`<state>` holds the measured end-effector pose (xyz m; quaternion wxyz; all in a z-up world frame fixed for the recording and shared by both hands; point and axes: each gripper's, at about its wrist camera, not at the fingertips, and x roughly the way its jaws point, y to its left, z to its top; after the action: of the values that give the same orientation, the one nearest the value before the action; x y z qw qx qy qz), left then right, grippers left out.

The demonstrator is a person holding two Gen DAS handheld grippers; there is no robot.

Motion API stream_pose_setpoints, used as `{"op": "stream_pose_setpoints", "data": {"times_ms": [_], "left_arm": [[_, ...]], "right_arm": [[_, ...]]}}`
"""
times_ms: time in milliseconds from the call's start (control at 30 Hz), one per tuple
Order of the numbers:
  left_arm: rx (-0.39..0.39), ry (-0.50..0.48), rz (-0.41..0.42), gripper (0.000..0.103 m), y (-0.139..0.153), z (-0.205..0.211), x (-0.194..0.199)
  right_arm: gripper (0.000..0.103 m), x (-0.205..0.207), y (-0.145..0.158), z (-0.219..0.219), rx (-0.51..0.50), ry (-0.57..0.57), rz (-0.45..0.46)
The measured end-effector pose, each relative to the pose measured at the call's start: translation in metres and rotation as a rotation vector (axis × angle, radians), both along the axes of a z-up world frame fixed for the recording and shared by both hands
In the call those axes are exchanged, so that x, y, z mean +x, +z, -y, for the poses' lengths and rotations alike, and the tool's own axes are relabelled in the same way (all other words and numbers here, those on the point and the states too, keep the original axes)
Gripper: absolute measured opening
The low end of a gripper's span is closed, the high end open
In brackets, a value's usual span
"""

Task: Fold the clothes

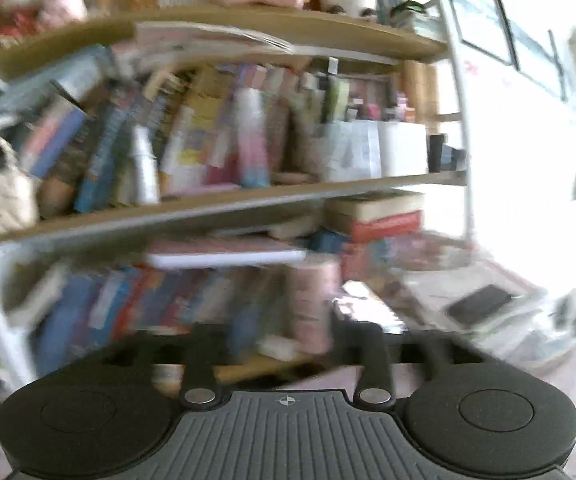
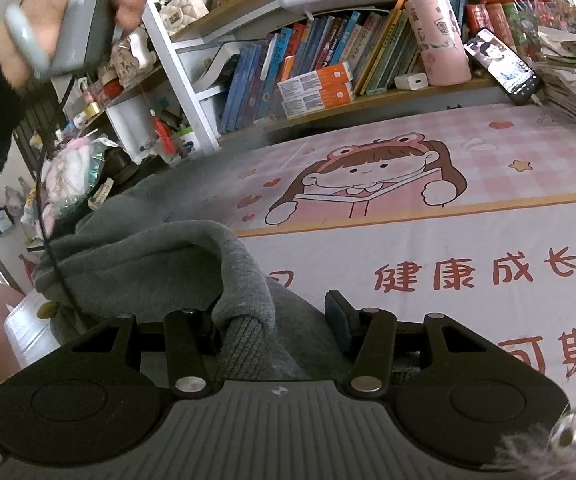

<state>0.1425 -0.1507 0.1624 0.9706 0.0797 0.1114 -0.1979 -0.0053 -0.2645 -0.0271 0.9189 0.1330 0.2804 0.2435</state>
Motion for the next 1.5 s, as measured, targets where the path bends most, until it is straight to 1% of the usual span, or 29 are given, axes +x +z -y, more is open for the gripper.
{"op": "stream_pose_setpoints", "data": {"times_ms": [33, 67, 133, 167, 267, 367, 400, 500, 567, 600, 633, 667, 700, 767, 800, 833, 867, 900, 933, 967, 1033, 1100, 1133, 1233, 1367, 1400, 1433, 1467, 1500], "left_arm": [[-0.007, -0.028, -0.016, 0.093, 0.0, 0.003, -0.001], [0.022, -0.043, 0.01, 0.093, -0.002, 0.004, -0.007], [0.137, -0.036, 0.044, 0.093, -0.011, 0.003, -0.017], [0.176, -0.01, 0.028, 0.093, -0.018, -0.003, -0.018], [0.28, 0.059, -0.04, 0.093, -0.043, -0.027, -0.022], [0.428, 0.113, -0.107, 0.093, -0.074, -0.051, -0.021], [0.475, 0.108, -0.145, 0.093, -0.087, -0.056, -0.022], [0.581, 0.049, -0.214, 0.093, -0.119, -0.059, -0.029], [0.625, -0.005, -0.253, 0.093, -0.139, -0.058, -0.034], [0.627, -0.018, -0.284, 0.086, -0.146, -0.057, -0.034], [0.629, -0.031, -0.316, 0.073, -0.153, -0.057, -0.033], [0.619, -0.035, -0.345, 0.069, -0.158, -0.056, -0.031], [0.607, -0.038, -0.373, 0.065, -0.164, -0.056, -0.029], [0.581, -0.045, -0.409, 0.064, -0.172, -0.052, -0.025], [0.572, -0.041, -0.426, 0.061, -0.175, -0.05, -0.021], [0.564, -0.036, -0.444, 0.048, -0.179, -0.049, -0.016], [0.556, -0.026, -0.467, 0.04, -0.182, -0.047, -0.012], [0.532, -0.022, -0.489, 0.028, -0.183, -0.045, -0.007], [0.507, -0.019, -0.511, 0.013, -0.184, -0.044, -0.002], [0.483, -0.015, -0.533, 0.008, -0.185, -0.042, 0.003], [0.481, 0.009, -0.544, 0.006, -0.184, -0.035, 0.013], [0.474, 0.025, -0.524, 0.005, -0.18, -0.025, 0.026], [0.441, 0.032, -0.498, 0.005, -0.173, -0.019, 0.032], [0.289, 0.028, -0.413, 0.005, -0.143, -0.001, 0.044], [0.115, -0.069, -0.282, 0.005, -0.105, 0.023, 0.039], [0.097, -0.08, -0.26, 0.006, -0.1, 0.029, 0.037], [0.08, -0.091, -0.238, 0.012, -0.096, 0.034, 0.034], [0.08, -0.103, -0.245, 0.015, -0.094, 0.039, 0.032], [0.098, -0.119, -0.249, 0.024, -0.094, 0.039, 0.029]], "right_arm": [[0.047, 0.0, 0.0, 0.0, 0.001, 0.0, 0.0], [0.047, 0.0, 0.0, 0.001, 0.001, 0.0, -0.001], [0.047, 0.0, 0.0, 0.001, 0.001, -0.001, -0.001], [0.047, 0.0, 0.0, 0.001, 0.001, -0.001, -0.001], [0.048, 0.001, 0.0, 0.0, -0.003, -0.005, -0.001], [0.048, 0.001, -0.001, -0.001, -0.008, -0.008, 0.002], [0.048, 0.001, -0.001, -0.002, -0.008, -0.009, 0.002], [0.048, 0.001, -0.001, -0.003, -0.013, -0.011, 0.003], [0.048, 0.002, -0.001, -0.002, -0.013, -0.009, 0.003], [0.048, 0.002, -0.001, -0.002, -0.009, -0.008, 0.002], [0.048, 0.002, -0.001, -0.001, -0.006, -0.007, 0.001], [0.048, 0.002, -0.001, -0.001, -0.004, -0.007, 0.001], [0.048, 0.002, -0.001, -0.001, -0.002, -0.007, 0.001], [0.048, 0.002, -0.001, 0.0, 0.001, -0.006, 0.001], [0.048, 0.002, -0.001, 0.0, 0.003, -0.006, 0.001], [0.048, 0.001, -0.002, 0.0, 0.005, -0.005, 0.0], [0.048, 0.002, -0.002, 0.0, 0.007, -0.005, 0.0], [0.048, 0.002, -0.002, 0.001, 0.009, -0.004, 0.0], [0.048, 0.001, -0.002, 0.001, 0.01, -0.004, 0.0], [0.048, 0.001, -0.002, 0.001, 0.011, -0.003, 0.0], [0.049, 0.001, -0.002, 0.0, 0.012, -0.003, 0.0], [0.049, 0.001, -0.002, 0.001, 0.014, -0.003, 0.0], [0.049, 0.002, -0.002, 0.001, 0.016, -0.003, 0.0], [0.049, 0.003, -0.002, 0.001, 0.021, -0.003, -0.003], [0.049, 0.003, -0.003, 0.0, 0.015, -0.003, -0.003], [0.049, 0.002, -0.002, 0.0, 0.012, -0.003, -0.002], [0.049, 0.002, -0.002, -0.001, 0.012, -0.003, -0.001], [0.049, 0.002, -0.003, 0.0, 0.014, -0.003, -0.002], [0.048, 0.002, -0.003, 0.0, 0.018, -0.003, -0.002]]}}
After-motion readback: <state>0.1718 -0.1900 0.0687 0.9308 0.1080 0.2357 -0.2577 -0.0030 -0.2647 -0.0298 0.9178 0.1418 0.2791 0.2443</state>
